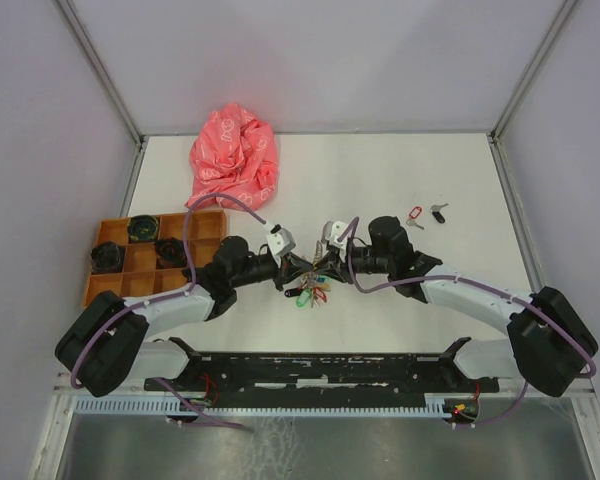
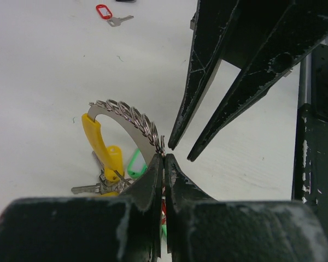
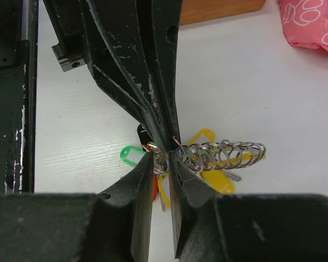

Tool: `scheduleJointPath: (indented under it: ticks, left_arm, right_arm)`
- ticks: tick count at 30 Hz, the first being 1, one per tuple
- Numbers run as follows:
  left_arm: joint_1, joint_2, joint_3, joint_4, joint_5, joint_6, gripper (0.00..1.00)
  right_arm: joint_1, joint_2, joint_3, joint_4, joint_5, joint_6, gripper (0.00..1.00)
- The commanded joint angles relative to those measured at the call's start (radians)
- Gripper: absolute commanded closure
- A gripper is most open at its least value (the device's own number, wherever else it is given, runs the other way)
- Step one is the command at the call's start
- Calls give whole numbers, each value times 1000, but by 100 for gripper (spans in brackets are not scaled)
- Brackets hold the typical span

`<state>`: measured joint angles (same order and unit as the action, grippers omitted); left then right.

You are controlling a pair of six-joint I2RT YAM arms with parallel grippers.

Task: Put the keys on the keyring

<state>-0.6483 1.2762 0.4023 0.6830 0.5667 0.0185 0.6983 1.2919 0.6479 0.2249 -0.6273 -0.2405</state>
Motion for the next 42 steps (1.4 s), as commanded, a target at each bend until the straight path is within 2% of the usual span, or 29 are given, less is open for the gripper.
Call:
scheduleJointPath:
  ticks: [1, 16, 31, 42]
  left_arm:
    - [-4, -43, -11, 93, 64, 45, 97]
    - [-4, -38, -9, 72, 46, 60, 97]
    - [-4, -44, -24, 108, 116, 72, 97]
    - [-4, -50, -34, 134, 135, 71, 97]
  right_arm:
    - [-1, 4, 16, 35, -33, -49, 76]
    - [-26, -63, -15, 8, -11, -63, 76]
    - [-26, -21, 7, 28, -52, -70, 74]
    - [-26, 2, 39, -25, -189, -110, 78]
